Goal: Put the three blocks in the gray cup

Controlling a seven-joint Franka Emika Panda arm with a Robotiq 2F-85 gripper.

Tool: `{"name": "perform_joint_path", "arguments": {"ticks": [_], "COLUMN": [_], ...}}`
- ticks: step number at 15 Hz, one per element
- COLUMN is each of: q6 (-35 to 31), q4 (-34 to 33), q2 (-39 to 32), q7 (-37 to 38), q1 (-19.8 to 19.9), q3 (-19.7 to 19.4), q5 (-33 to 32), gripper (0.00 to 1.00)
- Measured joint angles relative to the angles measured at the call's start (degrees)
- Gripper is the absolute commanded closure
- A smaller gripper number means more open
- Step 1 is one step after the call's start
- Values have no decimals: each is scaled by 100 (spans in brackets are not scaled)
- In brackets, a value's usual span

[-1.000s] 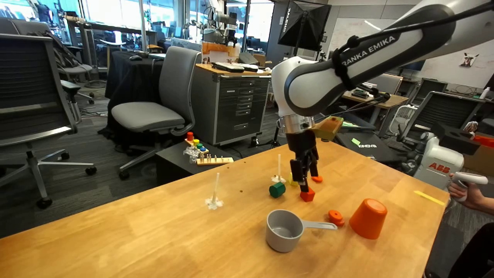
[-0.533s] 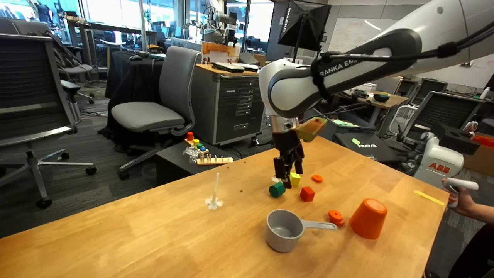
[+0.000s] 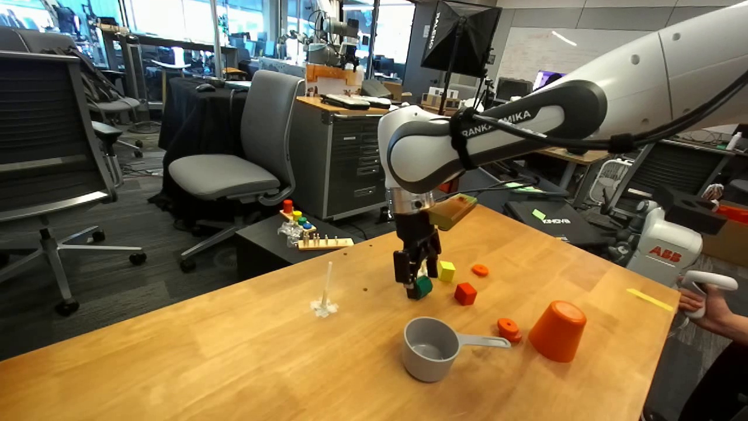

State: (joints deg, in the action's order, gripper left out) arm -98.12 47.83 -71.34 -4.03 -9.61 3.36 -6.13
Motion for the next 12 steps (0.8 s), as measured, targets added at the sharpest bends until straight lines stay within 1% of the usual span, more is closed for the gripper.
{"name": "perform_joint_path", "arguments": {"ticks": [1,2,4,6,7,8,12], "q6": [2,6,25,63,92,109,187], "q4": [-93,-174,-330,-465,-526,-568,-702], "q2": [-64,-119,-209,-287,-322,-343,-311], "q7": [0,0,0,-1,-1,-5,-88], "q1": [-29,-55,-87,-87,-81,-69,1], "q3": [7,8,8,8,8,8,30], "q5": [25,41,49,55,66,75,155], "gripper": [32,42,58,72,81,82,82]}}
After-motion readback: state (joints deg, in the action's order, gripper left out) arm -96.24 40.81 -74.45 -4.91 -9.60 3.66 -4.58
